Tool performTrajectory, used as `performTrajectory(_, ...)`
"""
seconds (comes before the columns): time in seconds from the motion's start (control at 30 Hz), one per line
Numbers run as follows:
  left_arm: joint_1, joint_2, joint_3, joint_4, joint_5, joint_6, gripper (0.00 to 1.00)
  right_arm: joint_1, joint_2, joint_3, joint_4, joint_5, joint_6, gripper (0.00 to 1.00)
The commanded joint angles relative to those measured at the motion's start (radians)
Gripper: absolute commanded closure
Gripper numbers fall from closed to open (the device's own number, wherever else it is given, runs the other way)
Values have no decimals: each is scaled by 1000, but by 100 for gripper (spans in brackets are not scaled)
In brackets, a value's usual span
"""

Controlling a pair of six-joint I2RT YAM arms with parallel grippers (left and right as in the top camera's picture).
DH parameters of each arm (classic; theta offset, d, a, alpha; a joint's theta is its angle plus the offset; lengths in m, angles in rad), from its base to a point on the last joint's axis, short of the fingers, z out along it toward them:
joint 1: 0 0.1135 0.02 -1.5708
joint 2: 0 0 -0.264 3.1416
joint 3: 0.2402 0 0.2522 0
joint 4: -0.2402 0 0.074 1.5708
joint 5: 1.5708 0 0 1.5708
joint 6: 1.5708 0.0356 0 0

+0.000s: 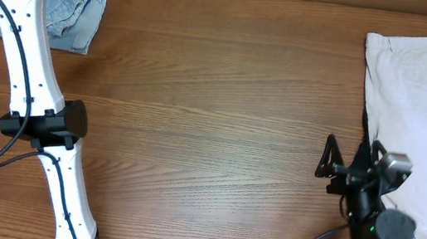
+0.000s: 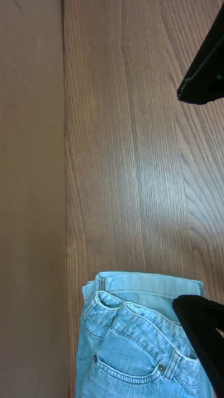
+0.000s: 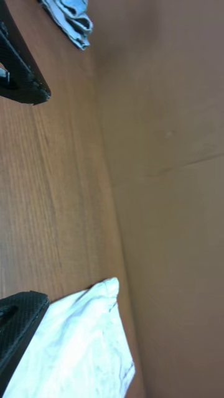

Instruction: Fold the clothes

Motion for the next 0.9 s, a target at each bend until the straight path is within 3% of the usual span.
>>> performTrajectory(0.0, -6, -3, 5, 1, 17, -13, 0, -8, -82, -109, 74, -8, -3, 0)
performTrajectory(0.33, -6, -3, 5, 1, 17, -13, 0, -8, -231, -236, 78, -5, -4, 0)
performTrajectory(0.53, -6, -3, 5, 1, 17, -13, 0, -8, -312, -234, -48, 11, -4, 0)
performTrajectory(0.87, -6, -3, 5, 1, 17, -13, 0, -7, -329, -234, -48, 11, -7, 0)
